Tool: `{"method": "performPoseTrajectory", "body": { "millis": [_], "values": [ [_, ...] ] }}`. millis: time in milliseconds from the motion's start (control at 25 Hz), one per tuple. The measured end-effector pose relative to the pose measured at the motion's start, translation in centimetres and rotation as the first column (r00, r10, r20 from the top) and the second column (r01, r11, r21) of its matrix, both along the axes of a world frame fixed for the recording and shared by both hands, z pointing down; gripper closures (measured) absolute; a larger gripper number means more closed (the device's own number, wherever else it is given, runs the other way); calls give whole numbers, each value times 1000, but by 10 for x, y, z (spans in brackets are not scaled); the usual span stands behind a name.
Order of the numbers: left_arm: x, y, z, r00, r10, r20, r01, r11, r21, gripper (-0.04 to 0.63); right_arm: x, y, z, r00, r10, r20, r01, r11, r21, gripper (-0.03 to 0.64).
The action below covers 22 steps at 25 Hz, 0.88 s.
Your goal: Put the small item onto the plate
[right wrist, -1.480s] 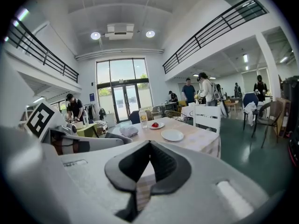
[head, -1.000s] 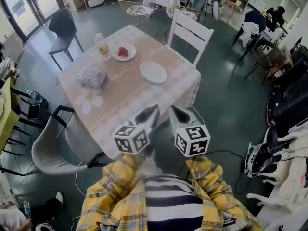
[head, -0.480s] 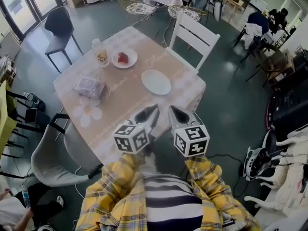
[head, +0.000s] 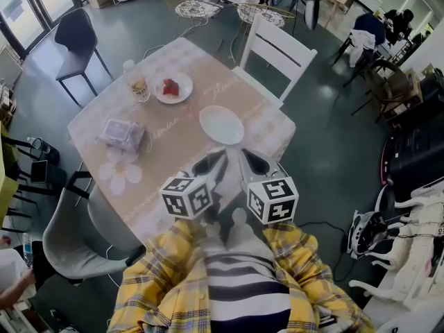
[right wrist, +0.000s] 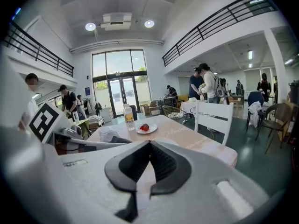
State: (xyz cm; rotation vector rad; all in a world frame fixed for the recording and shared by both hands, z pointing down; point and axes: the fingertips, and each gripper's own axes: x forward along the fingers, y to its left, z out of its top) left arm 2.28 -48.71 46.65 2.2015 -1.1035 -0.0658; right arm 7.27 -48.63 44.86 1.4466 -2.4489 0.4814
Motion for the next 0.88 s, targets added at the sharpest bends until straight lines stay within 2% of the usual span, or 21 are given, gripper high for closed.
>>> {"method": "performPoseTrajectory", "body": {
  "millis": [400,880],
  "values": [
    [4,-52,15,995,-99,17,99,994,-40,491,6,-56,8,995,-96,5,96,995,-24,620],
    [8,-101,40,981,-190,37,193,975,-109,489,5,-110,31,978,-207,6,206,975,-83,620]
  ]
}}
